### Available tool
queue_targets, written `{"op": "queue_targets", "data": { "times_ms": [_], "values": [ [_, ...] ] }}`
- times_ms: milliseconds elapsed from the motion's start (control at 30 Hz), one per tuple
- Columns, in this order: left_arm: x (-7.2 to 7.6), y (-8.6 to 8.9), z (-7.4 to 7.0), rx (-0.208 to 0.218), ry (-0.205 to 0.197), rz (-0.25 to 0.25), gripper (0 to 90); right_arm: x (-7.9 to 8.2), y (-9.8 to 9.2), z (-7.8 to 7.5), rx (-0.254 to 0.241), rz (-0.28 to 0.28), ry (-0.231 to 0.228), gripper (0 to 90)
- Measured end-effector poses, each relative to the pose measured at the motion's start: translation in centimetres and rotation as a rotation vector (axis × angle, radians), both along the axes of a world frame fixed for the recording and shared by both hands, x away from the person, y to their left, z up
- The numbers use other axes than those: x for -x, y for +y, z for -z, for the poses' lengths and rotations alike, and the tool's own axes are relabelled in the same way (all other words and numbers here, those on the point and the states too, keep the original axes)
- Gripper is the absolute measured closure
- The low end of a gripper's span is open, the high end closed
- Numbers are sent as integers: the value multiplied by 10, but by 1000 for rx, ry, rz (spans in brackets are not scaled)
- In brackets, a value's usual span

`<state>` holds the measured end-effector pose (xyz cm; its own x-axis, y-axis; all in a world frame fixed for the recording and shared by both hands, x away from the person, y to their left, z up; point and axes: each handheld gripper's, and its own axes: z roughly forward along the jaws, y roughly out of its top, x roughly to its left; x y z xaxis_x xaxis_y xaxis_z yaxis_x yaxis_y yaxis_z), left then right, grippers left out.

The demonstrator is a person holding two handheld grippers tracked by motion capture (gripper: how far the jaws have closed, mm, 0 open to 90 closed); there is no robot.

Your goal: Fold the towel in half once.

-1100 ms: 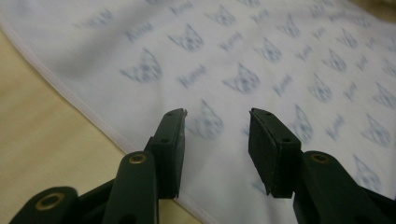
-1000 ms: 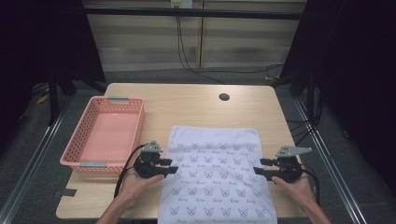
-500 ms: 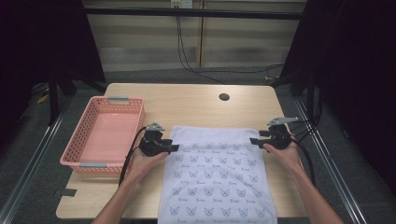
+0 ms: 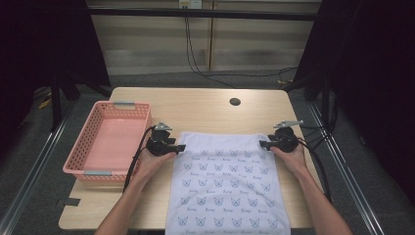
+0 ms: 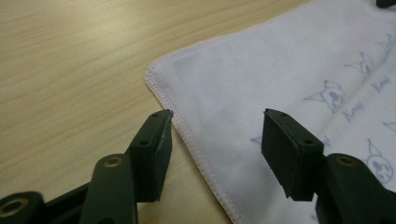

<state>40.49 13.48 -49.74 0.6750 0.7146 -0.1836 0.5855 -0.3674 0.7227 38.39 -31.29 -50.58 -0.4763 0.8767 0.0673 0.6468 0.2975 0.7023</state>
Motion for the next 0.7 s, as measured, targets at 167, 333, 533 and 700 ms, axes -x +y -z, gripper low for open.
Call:
{"op": "queue_targets", "data": {
  "times_ms": [167,333,533,700],
  "values": [
    [-6,-7,4,-15,-28,-8,419,5,5,-1,-50,-27,11,822],
    [-12,-17,5,-42,-43,3,432,8,3,-8,-97,-38,-4,839],
    [-22,-29,9,-71,-49,14,438,9,2,-7,-114,-42,0,837],
    [-20,-28,6,-46,9,70,777,10,0,-11,-142,-47,-10,838]
  ]
}}
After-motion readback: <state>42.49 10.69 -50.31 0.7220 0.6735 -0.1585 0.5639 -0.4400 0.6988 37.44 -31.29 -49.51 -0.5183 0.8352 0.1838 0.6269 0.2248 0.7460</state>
